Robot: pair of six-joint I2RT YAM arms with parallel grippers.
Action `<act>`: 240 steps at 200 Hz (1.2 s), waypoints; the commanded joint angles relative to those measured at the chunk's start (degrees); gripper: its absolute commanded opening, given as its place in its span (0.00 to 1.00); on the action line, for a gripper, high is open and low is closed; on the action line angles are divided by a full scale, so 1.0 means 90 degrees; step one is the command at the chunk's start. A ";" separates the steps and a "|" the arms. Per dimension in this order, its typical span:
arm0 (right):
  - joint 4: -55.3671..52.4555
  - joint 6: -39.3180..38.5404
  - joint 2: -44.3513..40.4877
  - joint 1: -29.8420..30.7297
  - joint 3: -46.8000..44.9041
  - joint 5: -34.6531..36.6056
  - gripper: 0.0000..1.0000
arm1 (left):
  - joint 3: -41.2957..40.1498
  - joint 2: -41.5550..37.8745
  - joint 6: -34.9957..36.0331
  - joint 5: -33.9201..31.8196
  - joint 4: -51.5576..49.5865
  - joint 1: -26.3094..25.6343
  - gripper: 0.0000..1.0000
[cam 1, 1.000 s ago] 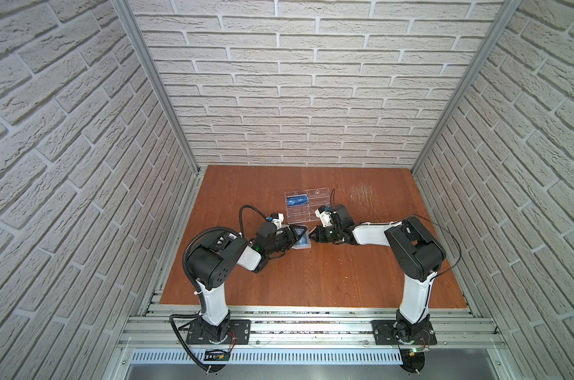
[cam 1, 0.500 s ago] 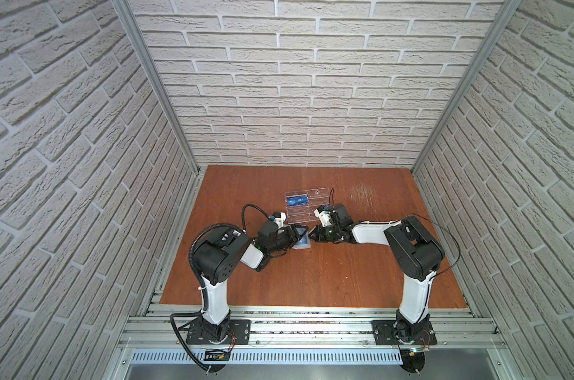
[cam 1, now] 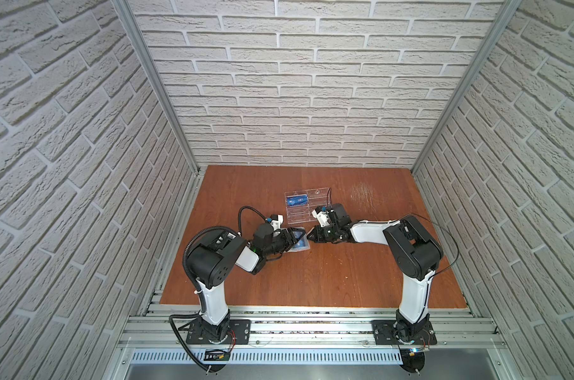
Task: Take the credit cards out of the card holder
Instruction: Take out the credit card from the card slot.
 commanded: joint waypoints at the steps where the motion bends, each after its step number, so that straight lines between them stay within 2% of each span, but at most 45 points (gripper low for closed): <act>1: -0.0104 -0.0122 0.0062 0.0080 0.0081 -0.0133 0.06 | -0.0084 -0.0171 0.0219 0.0173 0.0408 0.0054 0.64; 41: -0.0176 -0.0165 0.0072 0.0080 0.0119 -0.0103 0.06 | -0.0114 -0.0115 0.0128 0.0361 0.0714 0.0110 0.61; 146: -0.0416 -0.0300 0.0072 0.0080 0.0219 0.0022 0.06 | -0.0387 -0.0729 0.0479 0.0694 0.0091 0.0385 0.59; 200: -0.0431 -0.0307 0.0062 0.0083 0.0217 0.0011 0.06 | -0.0426 -0.0649 0.0557 0.0691 0.0001 0.0444 0.58; 240: -0.0450 -0.0313 0.0048 0.0071 0.0221 0.0023 0.06 | -0.0522 -0.0513 0.0596 0.0684 0.0021 0.0542 0.53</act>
